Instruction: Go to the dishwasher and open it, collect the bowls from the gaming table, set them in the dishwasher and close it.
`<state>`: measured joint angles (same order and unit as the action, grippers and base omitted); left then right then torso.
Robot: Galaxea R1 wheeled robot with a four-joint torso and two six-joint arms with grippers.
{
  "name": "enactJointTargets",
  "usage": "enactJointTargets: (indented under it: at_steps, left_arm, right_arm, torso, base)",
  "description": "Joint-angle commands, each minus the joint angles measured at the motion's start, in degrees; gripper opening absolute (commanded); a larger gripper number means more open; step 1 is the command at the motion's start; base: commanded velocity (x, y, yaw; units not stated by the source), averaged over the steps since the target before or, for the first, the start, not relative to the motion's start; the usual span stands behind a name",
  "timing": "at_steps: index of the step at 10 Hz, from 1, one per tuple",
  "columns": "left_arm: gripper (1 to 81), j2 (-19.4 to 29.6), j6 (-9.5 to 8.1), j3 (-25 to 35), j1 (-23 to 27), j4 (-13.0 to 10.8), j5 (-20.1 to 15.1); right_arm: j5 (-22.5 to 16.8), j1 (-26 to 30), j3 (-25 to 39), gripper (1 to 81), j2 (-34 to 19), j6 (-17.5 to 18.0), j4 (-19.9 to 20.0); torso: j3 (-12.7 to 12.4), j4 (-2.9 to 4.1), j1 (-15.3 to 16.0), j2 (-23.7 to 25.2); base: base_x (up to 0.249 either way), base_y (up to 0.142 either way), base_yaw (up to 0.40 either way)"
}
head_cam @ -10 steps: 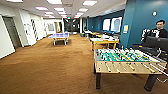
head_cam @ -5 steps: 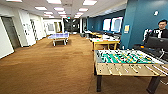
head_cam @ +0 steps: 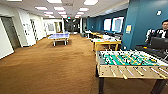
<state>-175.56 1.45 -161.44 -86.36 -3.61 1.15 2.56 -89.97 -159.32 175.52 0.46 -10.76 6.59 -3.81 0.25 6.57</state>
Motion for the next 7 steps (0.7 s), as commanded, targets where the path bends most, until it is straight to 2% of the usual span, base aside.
enactJointTargets:
  at_steps: [1,4,7]
  left_arm:
    - [81.1,0.03,0.04,-0.19,3.17,0.44,-3.08]
    - [81.1,-0.06,0.05,-0.19,3.25,0.44,-3.08]
    - [81.1,-0.06,0.04,-0.19,3.25,0.44,-3.08]
  right_arm:
    - [-2.91,2.64,0.24,81.1,0.03,-0.11,-0.40]
    - [-2.91,2.73,0.16,81.1,0.03,-0.11,-0.48]
    - [-2.82,2.73,0.16,81.1,0.03,-0.11,-0.49]
  torso:
    - [0.00,0.00,0.00,0.00]
    - [0.00,0.00,0.00,0.00]
    - [0.00,0.00,0.00,0.00]
  base:
    - [0.142,0.063,0.000]
    - [0.144,0.061,0.000]
    - [0.145,0.000,0.000]
